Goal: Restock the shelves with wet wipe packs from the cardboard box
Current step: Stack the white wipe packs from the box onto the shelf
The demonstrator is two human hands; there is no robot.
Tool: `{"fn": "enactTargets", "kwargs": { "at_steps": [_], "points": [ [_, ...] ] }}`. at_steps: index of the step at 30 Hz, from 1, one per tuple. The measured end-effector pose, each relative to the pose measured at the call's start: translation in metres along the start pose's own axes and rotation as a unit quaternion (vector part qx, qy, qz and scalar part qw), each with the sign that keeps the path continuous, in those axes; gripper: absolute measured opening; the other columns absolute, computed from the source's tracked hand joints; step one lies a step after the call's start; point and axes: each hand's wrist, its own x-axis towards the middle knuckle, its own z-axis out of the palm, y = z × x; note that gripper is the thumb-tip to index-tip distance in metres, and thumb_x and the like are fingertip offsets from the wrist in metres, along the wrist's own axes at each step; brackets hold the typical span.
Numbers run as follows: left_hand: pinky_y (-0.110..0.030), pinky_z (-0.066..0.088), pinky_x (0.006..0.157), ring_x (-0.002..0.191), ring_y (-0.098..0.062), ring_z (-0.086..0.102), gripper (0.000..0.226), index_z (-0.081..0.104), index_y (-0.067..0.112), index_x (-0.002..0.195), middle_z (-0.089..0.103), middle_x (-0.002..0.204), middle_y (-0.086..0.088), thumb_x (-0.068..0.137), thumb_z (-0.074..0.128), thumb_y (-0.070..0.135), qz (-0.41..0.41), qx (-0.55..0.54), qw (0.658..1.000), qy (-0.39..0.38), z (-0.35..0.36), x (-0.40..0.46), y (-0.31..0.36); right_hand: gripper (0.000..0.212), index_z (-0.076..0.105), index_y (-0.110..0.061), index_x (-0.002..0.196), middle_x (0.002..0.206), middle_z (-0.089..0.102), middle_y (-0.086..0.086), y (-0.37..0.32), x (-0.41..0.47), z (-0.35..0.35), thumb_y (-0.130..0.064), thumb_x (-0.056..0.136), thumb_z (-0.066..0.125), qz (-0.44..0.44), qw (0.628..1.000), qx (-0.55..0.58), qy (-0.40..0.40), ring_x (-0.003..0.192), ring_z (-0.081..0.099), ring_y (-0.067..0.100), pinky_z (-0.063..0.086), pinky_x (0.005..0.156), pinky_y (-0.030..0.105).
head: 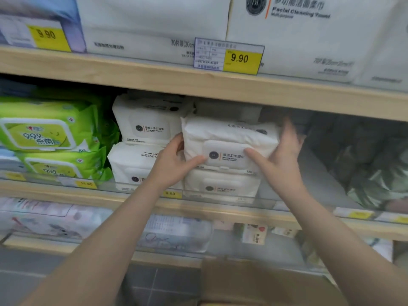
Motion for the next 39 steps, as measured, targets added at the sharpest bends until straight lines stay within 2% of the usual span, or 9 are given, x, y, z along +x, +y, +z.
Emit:
{"fn": "enactTargets", "kwargs": {
  "at_steps": [2, 4, 7, 10, 18, 26, 31, 35, 39],
  "points": [
    [-0.035, 0.044, 0.094, 0.106, -0.01, 0.057, 0.071, 0.042, 0.028, 0.132, 0.062, 0.12, 0.008, 0.074, 0.061, 0.065, 0.029, 0.185, 0.982, 0.038, -0.003, -0.008, -0.002, 0.081, 0.024, -0.021, 0.145, 0.148, 0.027, 0.013, -0.009, -0.006, 0.005, -0.04, 0.079, 0.066, -0.147, 0.965, -0.208, 0.056, 0.137, 0.021, 0.026, 0.006, 0.113, 0.047],
    [-0.048, 0.034, 0.103, 0.119, -0.02, 0.051, 0.088, 0.035, 0.025, 0.139, 0.058, 0.13, 0.0, 0.073, 0.031, 0.083, 0.035, 0.378, 0.924, 0.052, -0.007, -0.016, -0.012, 0.081, 0.029, -0.03, 0.143, 0.148, 0.027, 0.01, -0.02, -0.014, 0.017, -0.04, 0.073, 0.071, -0.256, 0.906, -0.337, 0.022, 0.136, 0.024, 0.031, 0.011, 0.108, 0.063],
    [-0.054, 0.011, 0.115, 0.142, -0.02, 0.023, 0.095, 0.025, 0.025, 0.146, 0.03, 0.153, -0.003, 0.074, 0.006, 0.082, -0.003, 0.48, 0.877, 0.02, -0.01, -0.029, -0.032, 0.093, 0.035, -0.032, 0.141, 0.144, 0.04, 0.009, -0.027, -0.022, 0.037, -0.042, 0.062, 0.081, -0.275, 0.873, -0.401, -0.038, 0.132, 0.034, 0.034, 0.018, 0.1, 0.07],
    [-0.055, 0.002, 0.114, 0.144, -0.021, 0.014, 0.091, 0.025, 0.026, 0.147, 0.021, 0.157, -0.001, 0.076, 0.002, 0.078, 0.001, 0.492, 0.87, 0.025, -0.003, -0.031, -0.038, 0.087, 0.039, -0.031, 0.138, 0.132, 0.051, 0.008, -0.026, -0.016, 0.047, -0.029, 0.061, 0.08, -0.255, 0.867, -0.427, -0.021, 0.122, 0.046, 0.033, 0.022, 0.097, 0.071],
    [-0.06, 0.005, 0.112, 0.138, -0.028, 0.027, 0.079, 0.044, 0.021, 0.135, 0.04, 0.145, -0.005, 0.083, 0.012, 0.072, 0.021, 0.483, 0.869, 0.103, 0.012, -0.022, -0.052, 0.083, 0.037, -0.029, 0.138, 0.126, 0.051, 0.014, -0.001, 0.036, 0.078, -0.016, 0.064, 0.071, -0.218, 0.87, -0.442, -0.024, 0.12, 0.044, 0.036, 0.014, 0.097, 0.076],
    [-0.062, 0.01, 0.11, 0.134, -0.031, 0.033, 0.074, 0.048, 0.018, 0.13, 0.045, 0.141, -0.007, 0.087, 0.018, 0.07, 0.035, 0.485, 0.867, 0.112, 0.014, -0.023, -0.056, 0.085, 0.029, -0.032, 0.142, 0.138, 0.041, 0.012, 0.01, 0.051, 0.09, -0.019, 0.069, 0.07, -0.198, 0.88, -0.428, -0.048, 0.13, 0.034, 0.038, 0.003, 0.1, 0.074],
    [-0.059, 0.003, 0.112, 0.14, -0.027, 0.022, 0.074, 0.038, 0.018, 0.138, 0.034, 0.149, -0.006, 0.087, 0.02, 0.068, 0.0, 0.473, 0.877, 0.083, 0.012, -0.029, -0.038, 0.083, 0.02, -0.034, 0.146, 0.147, 0.029, 0.01, -0.005, 0.049, 0.077, -0.038, 0.078, 0.067, -0.173, 0.882, -0.424, -0.112, 0.137, 0.023, 0.036, 0.001, 0.103, 0.073],
    [-0.051, 0.025, 0.108, 0.13, -0.028, 0.036, 0.056, 0.041, 0.013, 0.136, 0.044, 0.139, -0.009, 0.09, 0.046, 0.045, 0.003, 0.41, 0.91, 0.061, 0.021, -0.048, -0.008, 0.074, 0.011, -0.034, 0.149, 0.155, 0.015, 0.008, -0.022, 0.041, 0.045, -0.037, 0.089, 0.055, -0.151, 0.882, -0.39, -0.216, 0.143, 0.01, 0.03, 0.004, 0.108, 0.068],
    [-0.043, 0.042, 0.091, 0.115, -0.031, 0.048, 0.045, 0.049, 0.01, 0.129, 0.053, 0.127, -0.011, 0.09, 0.053, 0.032, 0.035, 0.326, 0.944, 0.041, 0.04, -0.081, 0.019, 0.064, 0.021, -0.027, 0.148, 0.152, 0.024, 0.01, -0.032, 0.01, -0.004, -0.034, 0.091, 0.052, -0.164, 0.883, -0.356, -0.259, 0.139, 0.023, 0.03, 0.02, 0.111, 0.057]
  ]
}}
